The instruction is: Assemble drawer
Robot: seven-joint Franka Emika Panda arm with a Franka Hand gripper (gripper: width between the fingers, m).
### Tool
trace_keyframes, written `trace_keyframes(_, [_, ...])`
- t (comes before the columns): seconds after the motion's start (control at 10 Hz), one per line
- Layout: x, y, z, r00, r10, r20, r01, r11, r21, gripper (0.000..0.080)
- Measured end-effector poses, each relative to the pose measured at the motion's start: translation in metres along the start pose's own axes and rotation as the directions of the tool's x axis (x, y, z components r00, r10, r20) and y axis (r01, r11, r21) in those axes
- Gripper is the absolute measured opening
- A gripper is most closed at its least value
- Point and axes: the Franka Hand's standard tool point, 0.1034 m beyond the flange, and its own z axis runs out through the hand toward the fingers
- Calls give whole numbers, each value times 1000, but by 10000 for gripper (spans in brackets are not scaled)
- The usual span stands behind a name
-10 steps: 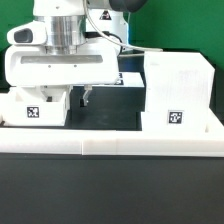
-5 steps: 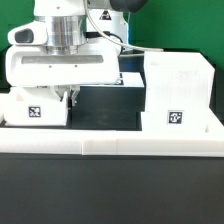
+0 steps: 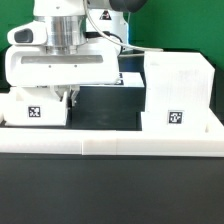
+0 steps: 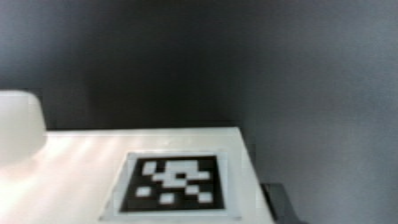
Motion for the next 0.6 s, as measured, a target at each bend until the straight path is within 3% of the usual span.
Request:
trace_keyframes(0.2, [1,-2,-1,1000,-8,-1,8,1000,0,42])
trace_keyframes(0.6, [12,-17,-20,978,-208,-32,208,978,1,42])
